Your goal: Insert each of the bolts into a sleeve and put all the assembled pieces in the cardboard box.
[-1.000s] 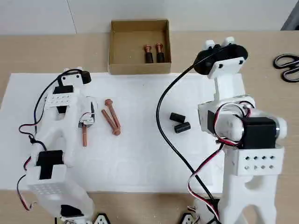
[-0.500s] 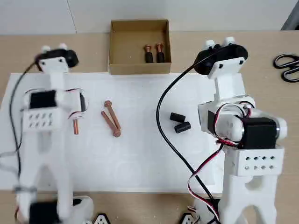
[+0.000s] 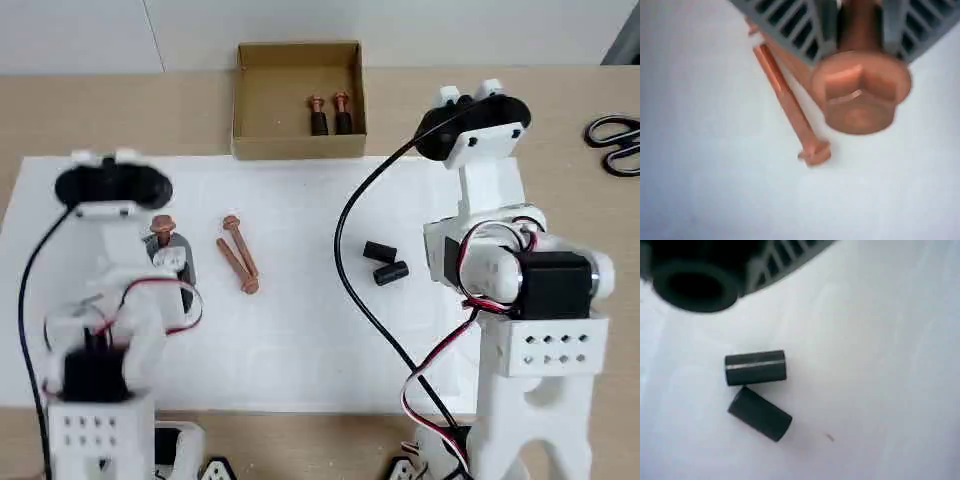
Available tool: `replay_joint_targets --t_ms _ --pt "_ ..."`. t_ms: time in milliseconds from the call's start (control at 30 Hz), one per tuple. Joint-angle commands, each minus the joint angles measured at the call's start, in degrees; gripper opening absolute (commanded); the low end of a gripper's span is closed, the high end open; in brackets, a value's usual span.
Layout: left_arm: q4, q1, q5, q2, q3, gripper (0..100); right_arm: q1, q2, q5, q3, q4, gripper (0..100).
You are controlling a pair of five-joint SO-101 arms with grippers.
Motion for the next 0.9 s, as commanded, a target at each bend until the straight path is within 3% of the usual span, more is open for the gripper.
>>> replay_joint_targets --t_ms 0,167,333,867 --pt "-9.05 0.44 0.09 -11.43 9.54 0 -0.13 -1.71 -0.26 -0.18 -1.27 0.4" --pt "-16.79 0.62 0.09 -25.93 23.43 0 -0.13 -1.71 -0.26 -0.18 -1.19 0.4" --pt "-18.37 0.7 0.09 -38.33 33.54 0 -0.13 -1.71 -0.35 -0.18 -1.19 0.4" --pt "-18.37 0.35 0.18 -37.45 45.93 0 -0.13 -1.71 -0.44 -0.18 -1.19 0.4"
